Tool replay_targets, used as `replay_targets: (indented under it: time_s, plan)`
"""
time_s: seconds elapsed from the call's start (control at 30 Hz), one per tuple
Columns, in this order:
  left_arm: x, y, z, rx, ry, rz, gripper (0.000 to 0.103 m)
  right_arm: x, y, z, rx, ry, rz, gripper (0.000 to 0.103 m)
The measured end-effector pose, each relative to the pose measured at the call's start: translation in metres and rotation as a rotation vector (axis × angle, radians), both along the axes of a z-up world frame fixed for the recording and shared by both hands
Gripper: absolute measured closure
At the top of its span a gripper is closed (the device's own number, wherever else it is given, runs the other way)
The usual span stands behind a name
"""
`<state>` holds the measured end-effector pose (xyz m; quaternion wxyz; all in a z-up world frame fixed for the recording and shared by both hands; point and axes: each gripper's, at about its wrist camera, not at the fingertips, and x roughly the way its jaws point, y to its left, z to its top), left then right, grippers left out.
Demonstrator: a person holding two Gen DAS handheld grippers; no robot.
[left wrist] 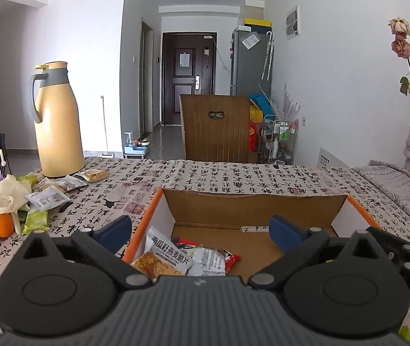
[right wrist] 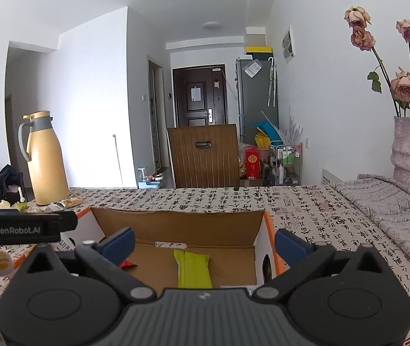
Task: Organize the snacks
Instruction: 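Move both tools back to the snack pile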
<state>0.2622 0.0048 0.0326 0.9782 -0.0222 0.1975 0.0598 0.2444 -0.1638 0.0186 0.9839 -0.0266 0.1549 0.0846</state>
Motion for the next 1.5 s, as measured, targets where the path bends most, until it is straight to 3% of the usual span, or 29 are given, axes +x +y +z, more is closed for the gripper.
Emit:
replay_targets:
  time_s: [0.53,0.93,1.2,1.5]
  plan:
    - [-0.012,-0.004,0.012,-0.014,-0.032,0.003,0.0,-0.014,0.0,0.012,-0.002,-0.037,-0.005,0.0]
    - [-0.065,-0.008,0.026,-0.027,-0.058,-0.004,0.0,-0.074,-0.009,0.023,0.009,-0.053,-0.008,0.0]
    - [-0.111,-0.007,0.024,-0.048,-0.066,-0.003,0.0,-0.121,-0.014,0.014,0.002,-0.047,0.004,0.0]
    - [-0.147,0.001,-0.002,-0.045,-0.014,-0.018,0.0,-0.153,-0.028,-0.014,-0.009,0.044,-0.028,0.0]
